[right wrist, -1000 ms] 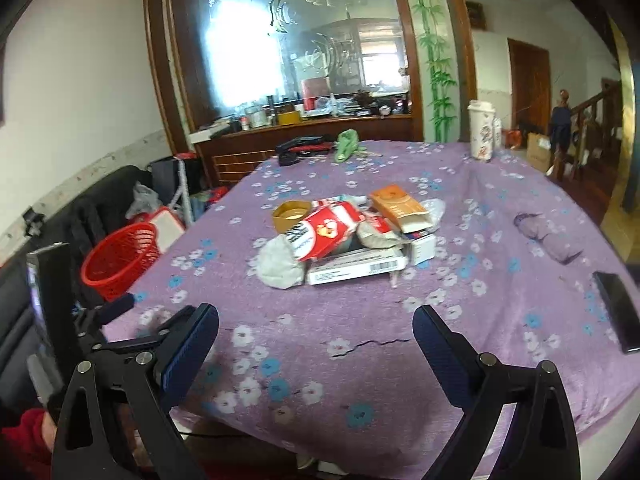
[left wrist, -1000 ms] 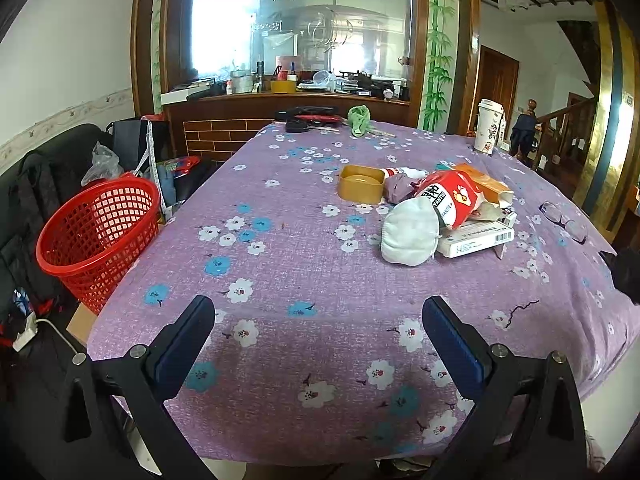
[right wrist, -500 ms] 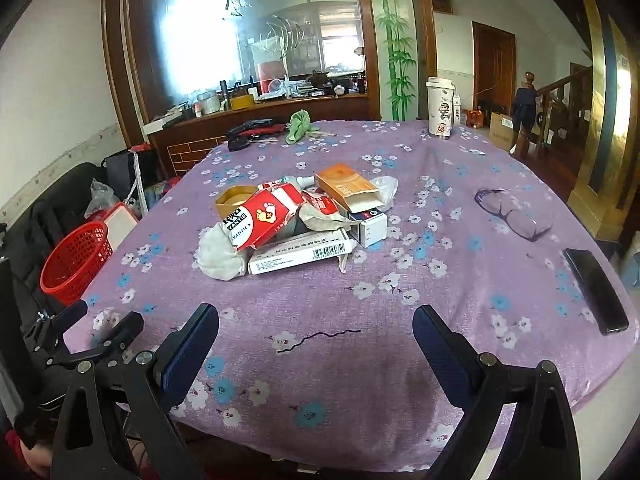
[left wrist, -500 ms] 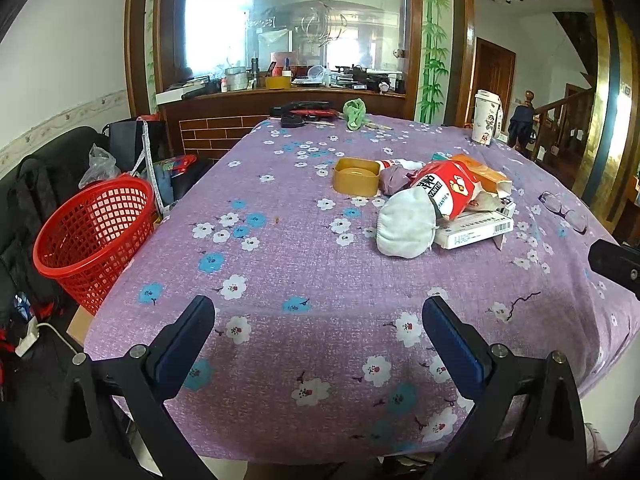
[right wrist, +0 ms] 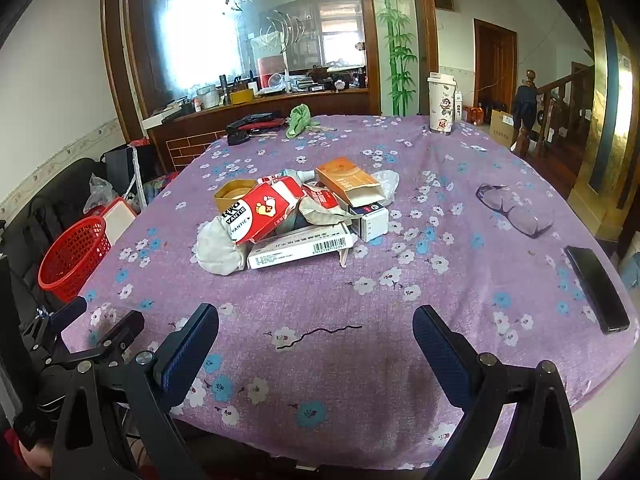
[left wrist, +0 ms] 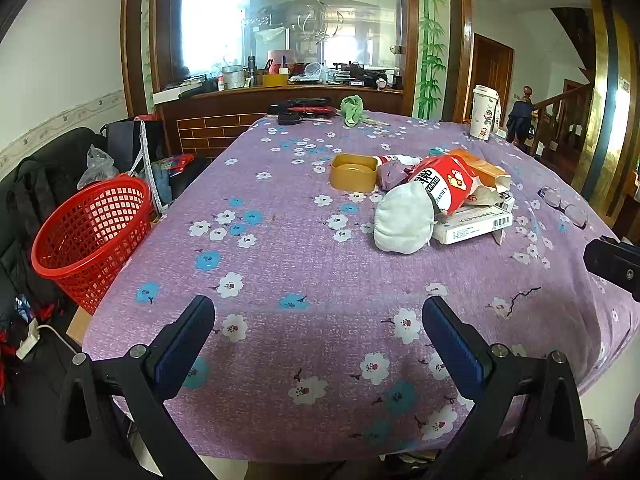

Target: Collect trash

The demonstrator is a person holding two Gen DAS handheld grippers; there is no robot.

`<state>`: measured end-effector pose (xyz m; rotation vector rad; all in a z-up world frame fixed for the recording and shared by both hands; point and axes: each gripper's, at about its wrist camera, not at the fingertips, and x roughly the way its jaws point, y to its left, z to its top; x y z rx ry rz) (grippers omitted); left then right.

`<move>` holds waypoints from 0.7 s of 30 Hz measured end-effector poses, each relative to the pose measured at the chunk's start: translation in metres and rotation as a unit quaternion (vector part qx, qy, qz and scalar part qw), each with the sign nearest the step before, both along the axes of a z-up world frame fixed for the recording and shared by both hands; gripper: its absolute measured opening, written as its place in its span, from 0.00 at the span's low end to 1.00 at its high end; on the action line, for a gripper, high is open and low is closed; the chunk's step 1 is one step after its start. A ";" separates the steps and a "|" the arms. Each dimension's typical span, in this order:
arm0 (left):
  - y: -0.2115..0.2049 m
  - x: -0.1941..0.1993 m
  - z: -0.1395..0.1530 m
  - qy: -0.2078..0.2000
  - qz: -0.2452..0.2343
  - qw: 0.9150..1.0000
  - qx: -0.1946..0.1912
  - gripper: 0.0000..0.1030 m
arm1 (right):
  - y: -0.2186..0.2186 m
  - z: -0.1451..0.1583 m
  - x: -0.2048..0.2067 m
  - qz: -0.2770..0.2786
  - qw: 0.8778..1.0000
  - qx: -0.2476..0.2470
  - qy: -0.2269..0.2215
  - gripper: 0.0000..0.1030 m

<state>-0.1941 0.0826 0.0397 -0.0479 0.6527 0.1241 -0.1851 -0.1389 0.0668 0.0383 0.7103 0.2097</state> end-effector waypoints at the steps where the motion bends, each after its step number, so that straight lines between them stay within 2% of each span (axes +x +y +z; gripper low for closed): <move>1: 0.000 0.000 0.000 0.000 0.000 1.000 0.000 1.00 | 0.000 0.000 0.000 0.000 1.000 0.000 0.001 0.96; 11: -0.003 0.005 -0.004 0.009 -0.010 1.000 0.002 1.00 | 0.002 -0.005 0.004 0.012 1.000 0.007 0.011 0.96; 14: -0.002 0.018 -0.001 0.016 -0.021 1.000 0.001 1.00 | -0.005 -0.005 0.014 0.032 0.998 0.044 0.025 0.96; 18: -0.002 0.046 0.006 0.032 -0.050 0.998 -0.012 1.00 | -0.022 -0.001 0.034 0.050 0.989 0.130 0.051 0.96; 21: -0.008 0.074 0.009 0.045 -0.080 0.995 -0.027 1.00 | -0.028 0.003 0.042 0.042 0.986 0.152 0.048 0.96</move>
